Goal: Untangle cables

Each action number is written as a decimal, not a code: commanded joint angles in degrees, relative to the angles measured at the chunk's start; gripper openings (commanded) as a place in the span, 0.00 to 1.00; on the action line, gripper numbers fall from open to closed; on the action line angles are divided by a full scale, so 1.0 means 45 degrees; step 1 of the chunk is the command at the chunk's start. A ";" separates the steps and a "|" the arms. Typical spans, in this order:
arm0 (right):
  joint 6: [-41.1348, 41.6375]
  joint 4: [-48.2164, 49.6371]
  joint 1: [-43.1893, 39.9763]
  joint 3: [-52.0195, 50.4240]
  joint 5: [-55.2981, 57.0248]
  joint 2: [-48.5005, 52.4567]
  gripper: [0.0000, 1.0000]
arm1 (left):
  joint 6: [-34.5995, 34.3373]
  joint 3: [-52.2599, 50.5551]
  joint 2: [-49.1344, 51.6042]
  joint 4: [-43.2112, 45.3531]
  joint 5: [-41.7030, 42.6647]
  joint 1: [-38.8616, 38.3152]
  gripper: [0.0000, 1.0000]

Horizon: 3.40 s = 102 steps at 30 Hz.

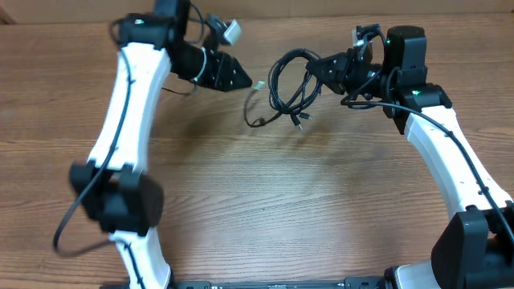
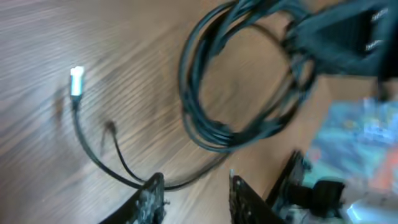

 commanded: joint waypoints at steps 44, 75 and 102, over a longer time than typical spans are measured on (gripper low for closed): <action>0.0005 0.0675 -0.0136 0.0505 -0.0442 -0.0044 0.04 | -0.4410 -0.4031 -0.0291 0.5153 0.1117 -0.0369 0.33; 0.0005 0.0631 -0.0136 0.0505 -0.0724 -0.0044 0.04 | -0.6547 -0.4138 -0.0262 0.5037 -0.2875 -0.2273 0.31; -0.0359 0.0015 -0.0136 0.0505 0.0296 -0.0044 0.04 | -0.6722 -0.4143 0.1666 0.3172 -0.6713 -0.2433 0.33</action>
